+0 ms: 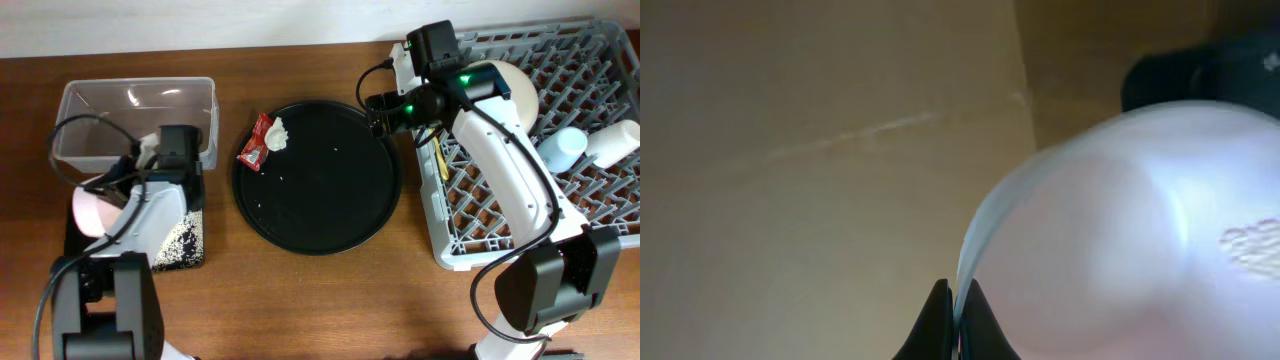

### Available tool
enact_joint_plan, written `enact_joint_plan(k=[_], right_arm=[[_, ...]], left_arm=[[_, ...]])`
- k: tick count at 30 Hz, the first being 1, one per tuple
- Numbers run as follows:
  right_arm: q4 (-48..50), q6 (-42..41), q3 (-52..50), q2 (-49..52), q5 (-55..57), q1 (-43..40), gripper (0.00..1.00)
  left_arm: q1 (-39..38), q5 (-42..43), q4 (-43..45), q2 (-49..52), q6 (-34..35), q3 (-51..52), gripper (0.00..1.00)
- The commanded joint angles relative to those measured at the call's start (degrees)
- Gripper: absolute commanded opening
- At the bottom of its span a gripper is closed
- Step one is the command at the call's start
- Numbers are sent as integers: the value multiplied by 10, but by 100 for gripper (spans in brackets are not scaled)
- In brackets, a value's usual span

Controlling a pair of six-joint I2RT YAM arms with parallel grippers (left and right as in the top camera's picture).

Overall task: Sort waste into correct bins and load items into the dishwasher rack
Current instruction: 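Tilt the pink bowl to pour the rice onto the small black tray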

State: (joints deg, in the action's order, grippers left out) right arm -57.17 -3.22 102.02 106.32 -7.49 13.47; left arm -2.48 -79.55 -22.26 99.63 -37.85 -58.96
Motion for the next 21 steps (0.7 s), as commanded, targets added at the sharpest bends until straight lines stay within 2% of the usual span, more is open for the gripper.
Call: enact_joint_plan(k=[1,8,12,15,17,21], right_arm=[[5,-5,2,-8,7,-5,98],[10,-5,2,-8,6,-5,98],[8,-5,1,-8,6,-5,98],[16,-5,2,-8,4,-5,98],[21,-5,2,-8,5,-5,98],[3,-5,2,-8,5,-8,98]], left_arm=[[-33,-24,12,-2,-69,10,0],[-66,-26,41,6,-88,17,0],[-57,-17,33,18,-84,21,1],[-76,-44,98,36,-116,23,1],[-97,2,75,35,-115,26,1],[-82,8,76,20,-109,40,0]])
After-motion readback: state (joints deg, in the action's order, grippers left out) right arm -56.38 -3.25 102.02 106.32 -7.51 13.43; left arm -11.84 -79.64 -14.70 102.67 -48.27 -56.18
